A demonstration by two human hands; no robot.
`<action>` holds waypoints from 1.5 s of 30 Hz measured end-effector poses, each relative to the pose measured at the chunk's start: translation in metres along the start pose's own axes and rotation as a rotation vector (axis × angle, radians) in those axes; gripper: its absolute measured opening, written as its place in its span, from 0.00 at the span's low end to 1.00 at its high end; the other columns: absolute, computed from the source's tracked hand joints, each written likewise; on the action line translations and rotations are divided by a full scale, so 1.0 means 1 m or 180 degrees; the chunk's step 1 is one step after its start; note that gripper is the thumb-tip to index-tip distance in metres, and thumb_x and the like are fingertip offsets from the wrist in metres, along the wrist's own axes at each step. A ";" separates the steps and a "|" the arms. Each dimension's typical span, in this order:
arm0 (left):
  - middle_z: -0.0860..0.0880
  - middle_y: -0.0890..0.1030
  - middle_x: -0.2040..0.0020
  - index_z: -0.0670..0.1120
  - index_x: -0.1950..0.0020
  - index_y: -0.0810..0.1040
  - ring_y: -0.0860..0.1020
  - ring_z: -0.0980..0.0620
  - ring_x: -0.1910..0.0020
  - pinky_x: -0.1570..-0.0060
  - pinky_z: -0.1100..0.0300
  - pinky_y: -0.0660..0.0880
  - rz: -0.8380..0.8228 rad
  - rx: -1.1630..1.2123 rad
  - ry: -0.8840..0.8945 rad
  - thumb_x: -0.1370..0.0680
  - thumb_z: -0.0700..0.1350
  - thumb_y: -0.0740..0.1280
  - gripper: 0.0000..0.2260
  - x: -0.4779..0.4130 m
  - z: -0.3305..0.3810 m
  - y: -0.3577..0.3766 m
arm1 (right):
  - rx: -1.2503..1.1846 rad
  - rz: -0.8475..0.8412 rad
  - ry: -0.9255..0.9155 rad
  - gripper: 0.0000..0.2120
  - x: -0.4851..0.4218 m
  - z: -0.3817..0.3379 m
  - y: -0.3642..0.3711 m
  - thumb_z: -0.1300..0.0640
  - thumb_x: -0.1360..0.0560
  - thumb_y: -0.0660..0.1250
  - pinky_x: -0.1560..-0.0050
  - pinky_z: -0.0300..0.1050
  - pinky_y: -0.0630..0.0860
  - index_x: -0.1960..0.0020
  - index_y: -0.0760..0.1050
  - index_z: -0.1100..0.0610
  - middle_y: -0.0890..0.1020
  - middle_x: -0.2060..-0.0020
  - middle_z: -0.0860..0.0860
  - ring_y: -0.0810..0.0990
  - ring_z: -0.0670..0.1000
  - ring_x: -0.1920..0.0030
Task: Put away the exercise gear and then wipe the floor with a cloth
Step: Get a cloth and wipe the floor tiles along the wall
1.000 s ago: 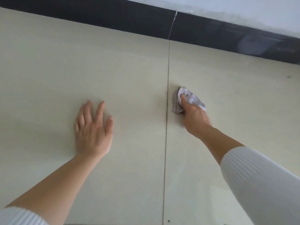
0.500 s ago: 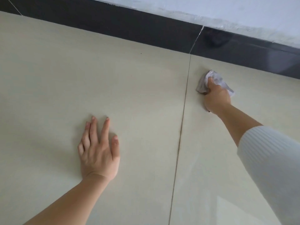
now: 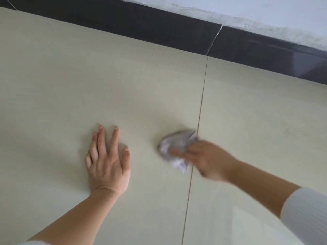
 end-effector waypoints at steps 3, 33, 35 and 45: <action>0.46 0.57 0.22 0.54 0.24 0.60 0.56 0.46 0.24 0.35 0.50 0.58 -0.0003 -0.0026 0.0004 0.23 0.58 0.50 0.27 0.000 0.000 0.001 | -0.0037 0.0440 0.2273 0.33 -0.006 0.106 -0.039 0.65 0.25 0.56 0.61 0.47 0.72 0.23 0.53 0.47 0.80 0.46 0.58 0.78 0.60 0.59; 0.47 0.58 0.22 0.54 0.24 0.59 0.56 0.47 0.24 0.34 0.53 0.56 0.0026 0.0096 0.0059 0.21 0.53 0.50 0.25 -0.001 -0.001 0.004 | 0.0232 -0.0177 0.0596 0.39 -0.055 -0.009 -0.008 0.67 0.31 0.64 0.57 0.44 0.72 0.24 0.57 0.47 0.80 0.43 0.53 0.80 0.57 0.50; 0.48 0.57 0.22 0.54 0.24 0.59 0.55 0.48 0.24 0.33 0.53 0.55 0.0024 0.0105 0.0058 0.21 0.54 0.49 0.25 -0.001 -0.001 0.005 | 0.0038 -0.0082 0.2020 0.36 -0.065 0.053 -0.031 0.65 0.24 0.56 0.57 0.46 0.70 0.23 0.47 0.42 0.77 0.38 0.56 0.79 0.59 0.50; 0.47 0.56 0.22 0.54 0.23 0.59 0.53 0.48 0.23 0.30 0.51 0.54 0.0102 0.0348 0.0205 0.21 0.54 0.49 0.25 -0.003 0.000 0.003 | -0.0271 0.0242 0.2577 0.31 -0.074 0.027 -0.017 0.60 0.22 0.54 0.57 0.43 0.67 0.25 0.51 0.35 0.75 0.35 0.52 0.78 0.59 0.48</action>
Point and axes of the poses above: each hand's wrist, its own x-axis away from the middle knuckle, its own y-axis out of the palm, z = x × y, the point moved 8 cm from there along -x, towards the middle knuckle
